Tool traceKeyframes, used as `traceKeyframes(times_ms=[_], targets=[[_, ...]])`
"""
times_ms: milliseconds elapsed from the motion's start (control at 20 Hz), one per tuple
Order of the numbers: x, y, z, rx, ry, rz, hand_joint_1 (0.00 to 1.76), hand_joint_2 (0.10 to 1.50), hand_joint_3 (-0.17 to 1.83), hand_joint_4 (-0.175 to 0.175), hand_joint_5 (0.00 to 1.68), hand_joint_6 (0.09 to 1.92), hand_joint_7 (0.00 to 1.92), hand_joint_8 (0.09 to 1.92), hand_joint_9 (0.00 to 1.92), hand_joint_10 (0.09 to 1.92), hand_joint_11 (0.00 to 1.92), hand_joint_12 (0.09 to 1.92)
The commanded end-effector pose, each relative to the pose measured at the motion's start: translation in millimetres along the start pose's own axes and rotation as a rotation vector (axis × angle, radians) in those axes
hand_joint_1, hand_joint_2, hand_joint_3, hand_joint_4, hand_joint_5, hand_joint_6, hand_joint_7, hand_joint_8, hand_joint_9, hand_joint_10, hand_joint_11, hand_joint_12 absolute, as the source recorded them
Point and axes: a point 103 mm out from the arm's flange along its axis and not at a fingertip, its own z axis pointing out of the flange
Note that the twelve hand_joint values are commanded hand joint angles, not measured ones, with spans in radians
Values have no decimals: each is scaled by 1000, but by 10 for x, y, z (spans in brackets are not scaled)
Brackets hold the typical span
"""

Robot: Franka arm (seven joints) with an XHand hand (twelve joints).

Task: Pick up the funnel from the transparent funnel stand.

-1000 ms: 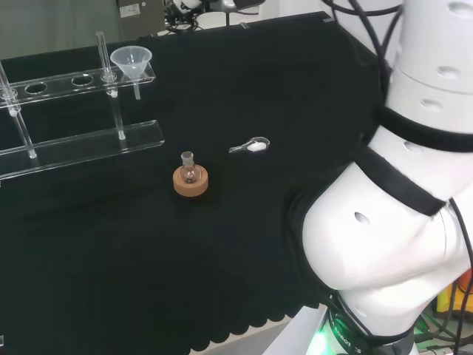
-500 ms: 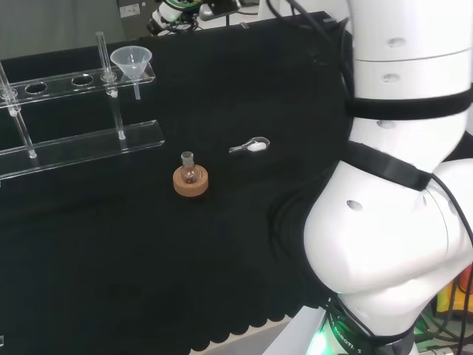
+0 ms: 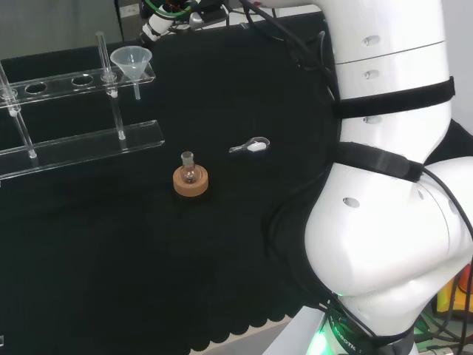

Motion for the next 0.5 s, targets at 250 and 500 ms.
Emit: traceKeyframes(times_ms=[250,500], targets=[[206,38,103,8,7,-37,434,811,148,-43,66,87,0,447,235,777,219,1401],[300,105,145,16,-4,-45,435,798,131,-34,18,87,0,279,85,828,202,1421]])
